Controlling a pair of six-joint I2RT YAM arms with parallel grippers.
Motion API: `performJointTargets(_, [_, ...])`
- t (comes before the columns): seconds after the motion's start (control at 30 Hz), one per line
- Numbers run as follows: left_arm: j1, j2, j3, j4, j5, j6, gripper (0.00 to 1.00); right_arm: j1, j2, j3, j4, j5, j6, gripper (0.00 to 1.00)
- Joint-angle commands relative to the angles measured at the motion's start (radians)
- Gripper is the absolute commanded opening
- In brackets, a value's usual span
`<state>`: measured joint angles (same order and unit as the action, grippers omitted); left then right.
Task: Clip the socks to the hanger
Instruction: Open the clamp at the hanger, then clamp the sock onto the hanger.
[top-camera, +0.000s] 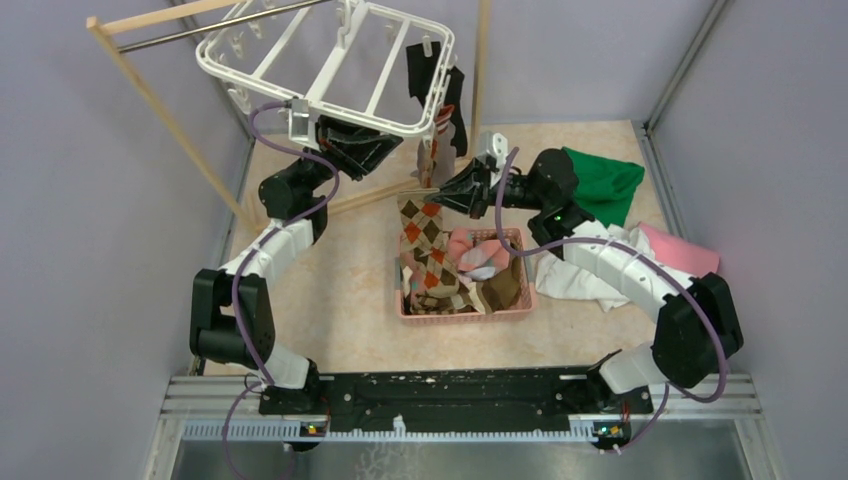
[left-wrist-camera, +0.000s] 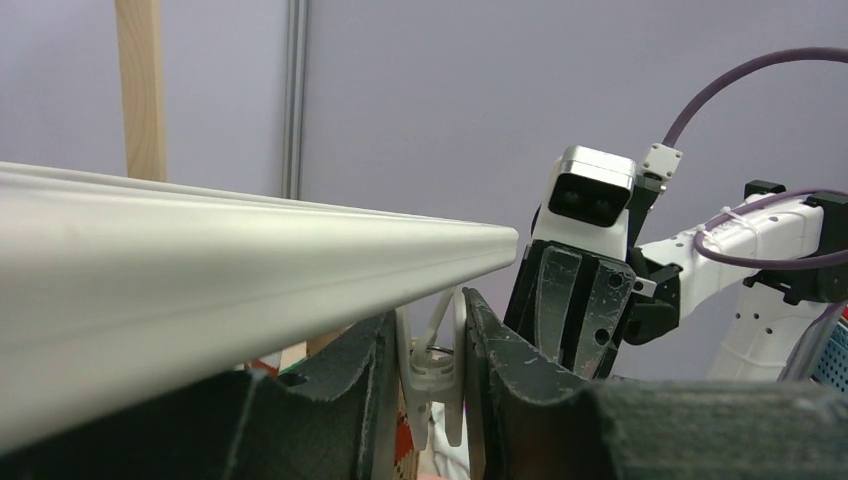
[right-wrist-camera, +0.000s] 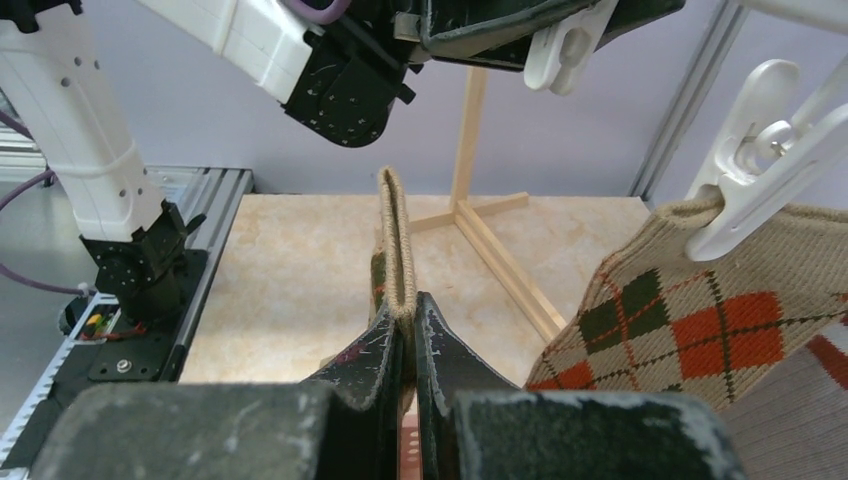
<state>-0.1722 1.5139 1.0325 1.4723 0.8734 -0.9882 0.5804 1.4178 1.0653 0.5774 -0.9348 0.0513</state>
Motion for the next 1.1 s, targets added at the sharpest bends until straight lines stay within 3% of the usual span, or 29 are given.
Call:
performJointTargets(0.0, [-0.004,-0.028,0.013,0.319,-0.02,-0.021,0.1,0.006,0.017,0.071,0.05,0.018,0.049,0.0])
performJointTargets(0.2, [-0.006,-0.024,0.026,0.321,-0.011,-0.035,0.07,0.006,0.083,0.126,0.127,0.02,0.196,0.0])
performJointTargets(0.53, [-0.01,-0.034,0.02,0.275,-0.04,-0.019,0.04,0.006,0.172,0.242,0.087,0.019,0.255,0.0])
performJointTargets(0.93, [-0.042,-0.157,-0.087,-0.034,-0.127,0.171,0.0,-0.008,0.158,0.264,-0.14,-0.004,0.083,0.0])
performJointTargets(1.07, [-0.044,-0.178,-0.104,-0.053,-0.125,0.197,0.0,-0.008,0.164,0.279,-0.131,-0.012,0.09,0.0])
